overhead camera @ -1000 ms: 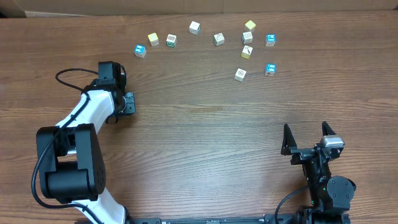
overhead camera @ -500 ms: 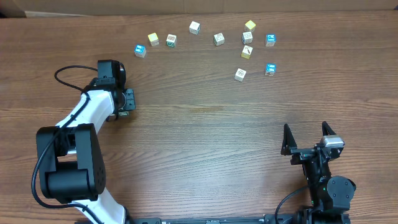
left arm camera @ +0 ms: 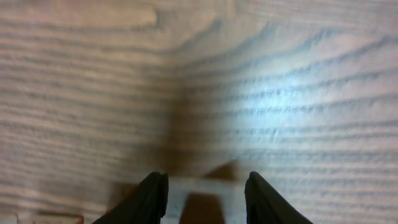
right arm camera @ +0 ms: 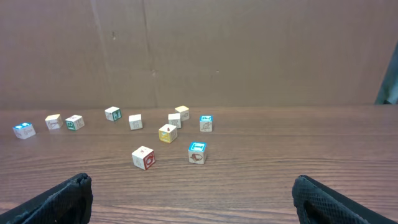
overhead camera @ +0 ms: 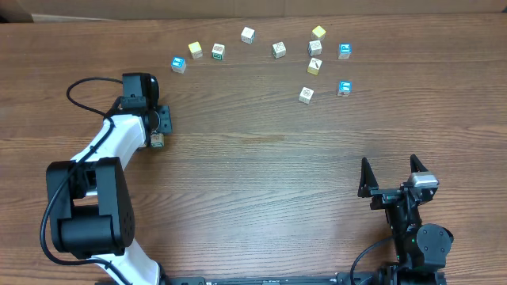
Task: Form a horizontal line
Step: 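Lower the '3' block right of the '6' block and release, then retract the left gripper to the left end of the row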
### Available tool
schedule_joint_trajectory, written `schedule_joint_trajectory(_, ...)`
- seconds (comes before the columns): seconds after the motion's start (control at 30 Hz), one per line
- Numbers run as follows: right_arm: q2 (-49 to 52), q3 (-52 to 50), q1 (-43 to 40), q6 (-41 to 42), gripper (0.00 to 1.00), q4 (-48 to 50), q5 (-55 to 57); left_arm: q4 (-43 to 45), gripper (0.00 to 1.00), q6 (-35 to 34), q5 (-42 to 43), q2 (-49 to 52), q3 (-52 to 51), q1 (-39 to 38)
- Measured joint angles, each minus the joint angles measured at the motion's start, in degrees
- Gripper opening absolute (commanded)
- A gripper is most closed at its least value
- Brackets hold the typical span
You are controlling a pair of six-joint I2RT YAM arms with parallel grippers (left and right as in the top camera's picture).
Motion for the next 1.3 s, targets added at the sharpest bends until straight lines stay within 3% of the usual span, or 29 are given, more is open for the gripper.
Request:
schedule_joint_trajectory(0.1,0.0,0.0,0.0,0.0,1.0,0.0,0.0,1.2,0.31,0.0,0.0,0.0,0.3,0.0)
schedule_joint_trajectory(0.17,0.0,0.0,0.0,0.0,1.0,0.0,0.0,-0.8,0.06,-0.2,0.3,0.0,1.7,0.0)
schedule_joint_trajectory(0.2,0.0,0.0,0.0,0.0,1.0,0.0,0.0,-2.8,0.04,-0.1,0.5,0.0,3.2,0.0)
schedule_joint_trajectory(0.53,0.0,0.0,0.0,0.0,1.0,0.0,0.0,-23.3,0.04,0.3,0.8,-0.7,23.4,0.0)
schedule_joint_trajectory(0.93,0.0,0.0,0.0,0.0,1.0,0.0,0.0,-30.1,0.04,0.3,-3.5,-16.0,24.5,1.9)
schedule_joint_trajectory(1.3,0.0,0.0,0.0,0.1,1.0,0.0,-0.3,-30.4,0.04,0.2,2.2,-18.3,20.1,18.8)
